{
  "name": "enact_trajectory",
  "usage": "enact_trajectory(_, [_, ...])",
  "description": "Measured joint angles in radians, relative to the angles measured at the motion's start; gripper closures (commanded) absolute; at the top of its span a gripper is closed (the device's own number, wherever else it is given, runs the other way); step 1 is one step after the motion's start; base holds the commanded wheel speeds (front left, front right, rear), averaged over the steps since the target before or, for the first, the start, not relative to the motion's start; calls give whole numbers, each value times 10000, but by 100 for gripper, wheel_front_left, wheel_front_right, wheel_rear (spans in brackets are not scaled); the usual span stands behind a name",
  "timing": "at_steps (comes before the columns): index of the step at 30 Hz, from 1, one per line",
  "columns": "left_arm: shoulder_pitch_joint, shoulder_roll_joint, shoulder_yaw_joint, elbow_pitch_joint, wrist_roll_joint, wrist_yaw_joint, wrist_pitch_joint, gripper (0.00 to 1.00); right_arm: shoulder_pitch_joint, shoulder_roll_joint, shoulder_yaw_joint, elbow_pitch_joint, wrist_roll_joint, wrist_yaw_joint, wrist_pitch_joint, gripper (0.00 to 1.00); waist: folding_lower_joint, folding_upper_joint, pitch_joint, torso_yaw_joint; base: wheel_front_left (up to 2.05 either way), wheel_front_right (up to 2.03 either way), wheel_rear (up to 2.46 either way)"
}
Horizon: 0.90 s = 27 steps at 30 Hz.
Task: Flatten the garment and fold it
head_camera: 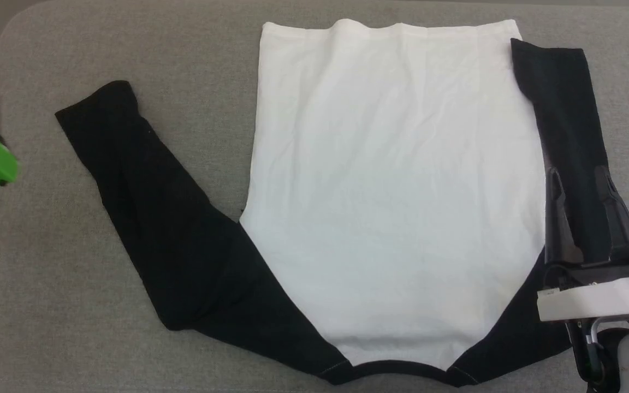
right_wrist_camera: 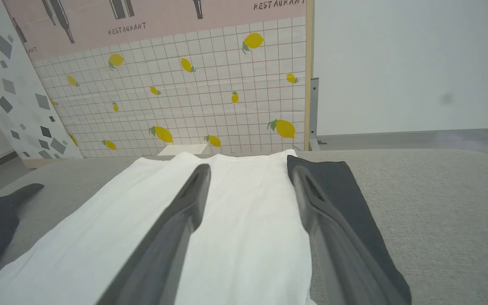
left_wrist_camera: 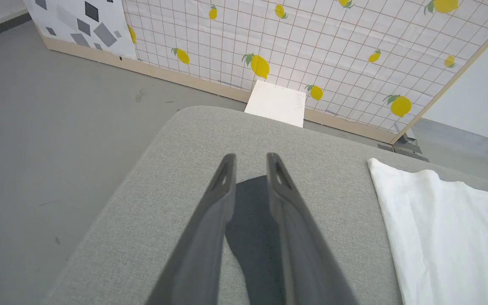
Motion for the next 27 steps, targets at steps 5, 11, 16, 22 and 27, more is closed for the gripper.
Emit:
enact_trajectory(5, [315, -740, -316, 318, -238, -265, -268, 0, -10, -2, 61, 2, 46, 0, -2, 0, 0, 0, 277, -41, 0, 0, 0])
enact_trajectory(11, [523, -1189, -627, 1174, -136, -355, -692, 0, -81, -2, 136, 15, 102, 0, -17, 0, 0, 0, 751, -224, 0, 0, 0])
enact_trajectory(16, [520, -1425, -669, 1726, -65, -339, -1037, 0, -285, -4, 219, 69, 148, 0, -65, 0, 0, 0, 1191, -359, 0, 0, 0])
enact_trajectory(22, [378, -1634, -616, 2151, -69, -441, -1266, 0, -558, -4, 284, 121, 148, 0, -159, 0, 0, 0, 1740, -448, 0, 0, 0])
enact_trajectory(27, [-58, -1661, -441, 2543, -63, -414, -1438, 0, -785, -2, 410, 178, 150, 0, -196, 0, 0, 0, 2176, -493, 0, 0, 0])
